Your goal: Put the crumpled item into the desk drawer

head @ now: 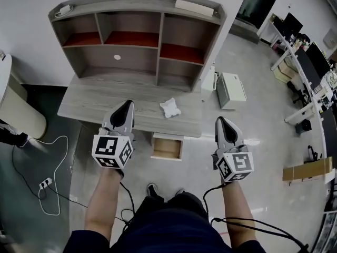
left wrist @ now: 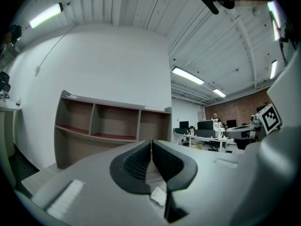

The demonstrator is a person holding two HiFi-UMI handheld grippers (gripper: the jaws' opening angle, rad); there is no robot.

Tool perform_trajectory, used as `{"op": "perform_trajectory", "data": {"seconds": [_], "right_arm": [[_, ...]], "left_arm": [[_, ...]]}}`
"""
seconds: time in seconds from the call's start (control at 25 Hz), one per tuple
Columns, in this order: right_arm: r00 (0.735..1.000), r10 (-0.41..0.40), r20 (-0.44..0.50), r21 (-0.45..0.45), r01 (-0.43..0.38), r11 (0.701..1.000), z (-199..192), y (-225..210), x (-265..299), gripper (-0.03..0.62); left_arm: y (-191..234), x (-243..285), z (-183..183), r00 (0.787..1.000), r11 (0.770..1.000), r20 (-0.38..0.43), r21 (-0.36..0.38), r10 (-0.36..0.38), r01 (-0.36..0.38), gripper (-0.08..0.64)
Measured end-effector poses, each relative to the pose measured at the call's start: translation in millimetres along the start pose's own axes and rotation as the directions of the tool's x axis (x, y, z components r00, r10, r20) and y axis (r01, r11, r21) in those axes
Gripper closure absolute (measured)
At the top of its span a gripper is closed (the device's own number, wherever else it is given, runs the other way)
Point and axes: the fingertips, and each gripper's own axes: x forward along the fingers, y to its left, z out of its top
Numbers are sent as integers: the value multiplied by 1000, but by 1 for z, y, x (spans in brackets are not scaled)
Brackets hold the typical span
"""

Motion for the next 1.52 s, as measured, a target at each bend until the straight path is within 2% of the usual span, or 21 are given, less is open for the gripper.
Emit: {"op": "perform_trajectory", "data": {"seconds": [0.24, 0.44, 0.8, 1.0, 1.2, 1.52], "right_arm": [[999, 39, -35, -1, -39, 999, -16, -4, 33, 586], [989, 126, -79, 20, -124, 992, -37, -11, 71, 586], [954, 256, -155, 59, -250, 966, -89, -36, 143, 586], [888, 370, -274, 48, -372, 927, -136, -18, 176, 578], [832, 410, -373, -16, -448, 894, -177, -2, 204, 552], [687, 432, -584, -63, -569, 820, -260, 32, 245, 499]], "left_arm": [[-3, 23, -20, 1000, 1000, -28, -20, -5, 4, 546], [-14, 47, -44, 996, 1000, -87, -5, 12, -13, 546], [-33, 71, -105, 968, 996, -234, 6, 90, -91, 546], [-33, 55, -140, 939, 986, -306, -19, 155, -168, 546], [-29, 38, -179, 909, 980, -382, -42, 165, -195, 546], [-4, -10, -227, 859, 959, -473, -91, 197, -270, 546]]}}
